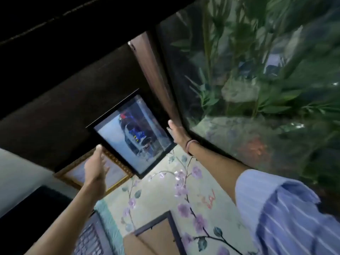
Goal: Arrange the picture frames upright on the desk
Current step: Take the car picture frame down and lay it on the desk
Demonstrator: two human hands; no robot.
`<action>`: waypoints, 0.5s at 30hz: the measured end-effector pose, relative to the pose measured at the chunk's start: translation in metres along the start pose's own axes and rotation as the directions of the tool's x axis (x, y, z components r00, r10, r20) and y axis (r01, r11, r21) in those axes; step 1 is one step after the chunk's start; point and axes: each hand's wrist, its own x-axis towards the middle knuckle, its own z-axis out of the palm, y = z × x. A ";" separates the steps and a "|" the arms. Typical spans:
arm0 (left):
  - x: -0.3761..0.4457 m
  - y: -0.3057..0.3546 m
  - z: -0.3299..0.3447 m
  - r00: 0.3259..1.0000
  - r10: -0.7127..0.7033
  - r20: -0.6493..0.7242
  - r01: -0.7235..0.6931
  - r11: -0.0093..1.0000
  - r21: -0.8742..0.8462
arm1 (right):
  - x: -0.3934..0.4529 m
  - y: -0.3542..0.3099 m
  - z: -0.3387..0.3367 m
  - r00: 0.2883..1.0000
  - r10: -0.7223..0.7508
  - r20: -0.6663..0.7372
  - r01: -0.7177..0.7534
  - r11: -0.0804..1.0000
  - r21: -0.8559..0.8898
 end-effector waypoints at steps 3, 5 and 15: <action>0.015 -0.004 0.007 0.998 -0.050 -0.028 0.049 0.998 -0.050 | 0.006 -0.027 0.007 0.998 0.010 0.069 -0.007 0.999 -0.050; 0.021 -0.008 0.012 0.996 -0.080 -0.043 0.078 0.995 -0.060 | -0.004 -0.053 0.010 0.996 -0.014 0.091 0.022 0.996 -0.091; 0.013 -0.016 0.034 0.989 -0.118 -0.089 0.116 0.993 -0.025 | 0.015 -0.054 0.021 0.995 0.042 0.086 -0.031 0.991 -0.129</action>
